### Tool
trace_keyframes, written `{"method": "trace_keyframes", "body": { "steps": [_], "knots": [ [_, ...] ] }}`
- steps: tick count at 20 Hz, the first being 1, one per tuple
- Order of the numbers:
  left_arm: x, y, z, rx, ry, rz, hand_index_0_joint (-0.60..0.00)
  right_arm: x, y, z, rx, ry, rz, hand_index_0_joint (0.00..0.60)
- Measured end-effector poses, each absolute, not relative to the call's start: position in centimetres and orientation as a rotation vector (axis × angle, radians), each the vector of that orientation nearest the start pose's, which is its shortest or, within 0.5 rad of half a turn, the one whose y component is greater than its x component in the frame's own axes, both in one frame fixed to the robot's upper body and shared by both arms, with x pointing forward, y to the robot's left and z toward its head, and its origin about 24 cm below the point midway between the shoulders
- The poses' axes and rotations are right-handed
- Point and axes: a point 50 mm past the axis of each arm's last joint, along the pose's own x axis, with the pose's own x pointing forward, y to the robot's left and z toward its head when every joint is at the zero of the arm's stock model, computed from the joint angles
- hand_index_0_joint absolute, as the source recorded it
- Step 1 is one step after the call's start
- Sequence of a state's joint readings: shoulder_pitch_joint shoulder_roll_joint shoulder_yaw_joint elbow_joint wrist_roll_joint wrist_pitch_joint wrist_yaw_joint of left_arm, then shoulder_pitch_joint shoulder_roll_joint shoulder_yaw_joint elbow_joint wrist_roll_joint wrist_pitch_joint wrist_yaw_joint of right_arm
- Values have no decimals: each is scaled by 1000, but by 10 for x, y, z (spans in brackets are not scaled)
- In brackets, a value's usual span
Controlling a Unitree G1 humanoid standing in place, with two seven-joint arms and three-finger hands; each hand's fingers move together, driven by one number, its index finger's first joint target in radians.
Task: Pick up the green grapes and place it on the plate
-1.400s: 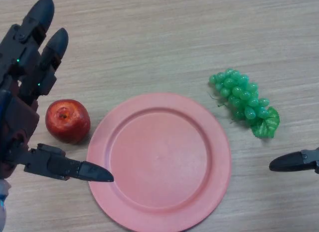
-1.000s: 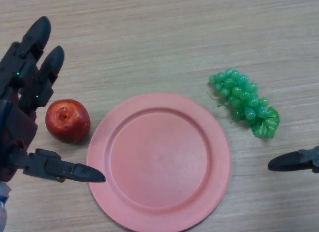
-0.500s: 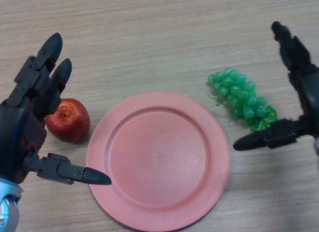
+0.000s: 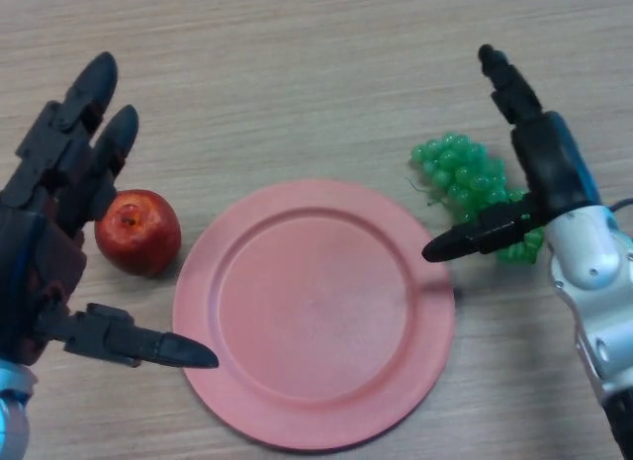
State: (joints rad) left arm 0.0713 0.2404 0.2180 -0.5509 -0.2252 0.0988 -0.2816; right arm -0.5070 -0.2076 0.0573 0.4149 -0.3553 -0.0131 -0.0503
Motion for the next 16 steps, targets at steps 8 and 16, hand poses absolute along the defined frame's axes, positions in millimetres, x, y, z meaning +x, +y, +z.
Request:
{"method": "trace_keyframes", "body": {
  "steps": [8,16],
  "knots": [
    [212,216,166,120,-440,-107,0,366,-166,80,-906,-67,49,600],
    [212,218,167,117,-444,-85,0,355,-141,143,-692,-158,81,600]
  ]
}}
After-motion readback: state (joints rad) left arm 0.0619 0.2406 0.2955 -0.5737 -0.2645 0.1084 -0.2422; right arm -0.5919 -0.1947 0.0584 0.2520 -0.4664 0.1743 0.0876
